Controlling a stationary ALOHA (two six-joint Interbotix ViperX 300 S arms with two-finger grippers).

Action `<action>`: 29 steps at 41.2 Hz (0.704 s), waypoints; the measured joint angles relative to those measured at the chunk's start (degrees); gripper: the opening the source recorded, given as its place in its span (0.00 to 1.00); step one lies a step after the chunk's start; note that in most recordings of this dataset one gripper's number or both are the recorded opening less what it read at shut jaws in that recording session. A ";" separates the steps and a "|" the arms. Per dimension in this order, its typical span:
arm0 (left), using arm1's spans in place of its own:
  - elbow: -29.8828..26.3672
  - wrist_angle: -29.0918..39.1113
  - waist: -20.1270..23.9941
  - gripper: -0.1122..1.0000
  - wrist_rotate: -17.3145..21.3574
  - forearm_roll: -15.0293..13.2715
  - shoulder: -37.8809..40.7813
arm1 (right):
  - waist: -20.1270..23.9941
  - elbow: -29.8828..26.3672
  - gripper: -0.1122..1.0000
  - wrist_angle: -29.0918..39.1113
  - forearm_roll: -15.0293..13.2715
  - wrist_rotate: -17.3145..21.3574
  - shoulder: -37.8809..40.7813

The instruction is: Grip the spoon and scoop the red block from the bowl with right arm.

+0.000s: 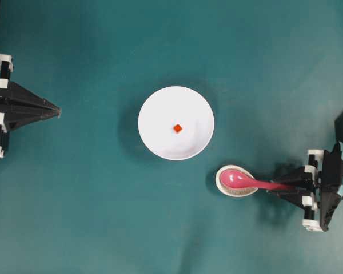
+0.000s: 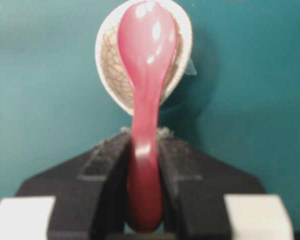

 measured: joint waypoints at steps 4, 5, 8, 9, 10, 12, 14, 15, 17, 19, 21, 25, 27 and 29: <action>0.00 -0.09 0.00 0.10 0.00 0.00 0.00 | 0.00 1.14 0.30 0.00 0.00 -1.23 -3.16; 0.09 0.00 0.00 0.10 0.00 0.00 0.00 | -0.09 1.49 0.30 0.00 0.00 -1.67 -4.22; 0.00 -0.09 0.00 0.10 0.00 0.00 -0.09 | -0.97 2.20 0.30 0.09 0.00 -4.04 -8.09; 0.00 -0.09 0.00 0.10 0.00 0.00 -0.09 | -1.49 2.46 0.30 0.09 0.00 -4.83 -9.58; 0.00 -0.09 0.09 0.10 -0.09 0.00 -0.09 | -2.29 2.55 0.30 0.09 0.00 -5.80 -11.25; 0.00 0.00 0.00 0.10 0.00 0.00 -0.18 | -3.96 2.81 0.30 0.35 0.00 -8.44 -14.41; 0.00 -0.09 0.00 0.10 -0.09 0.00 -0.26 | -5.54 2.81 0.30 0.97 0.00 -10.99 -17.31; 0.00 0.00 0.00 0.10 -0.09 0.00 -0.35 | -6.68 2.81 0.30 1.32 0.00 -12.22 -18.98; 0.00 0.00 0.00 0.10 0.00 0.00 -0.44 | -8.88 2.72 0.30 2.46 0.00 -14.85 -21.71; 0.00 -0.09 0.00 0.10 0.00 0.00 -0.62 | -11.43 2.37 0.30 4.92 0.00 -18.11 -24.70; 0.00 0.00 0.00 0.10 0.00 0.00 -0.70 | -14.68 1.76 0.30 8.00 0.00 -21.45 -27.86; 0.00 -0.09 0.00 0.10 -0.26 0.00 -0.79 | -21.18 -0.09 0.30 15.38 0.00 -26.81 -32.87; 0.00 -0.09 0.00 0.10 -0.53 0.00 -0.79 | -25.40 -1.76 0.30 19.95 0.00 -29.36 -35.16; 0.00 -0.09 0.00 0.10 -0.62 0.00 -0.79 | -29.27 -3.52 0.30 24.96 0.00 -31.90 -36.91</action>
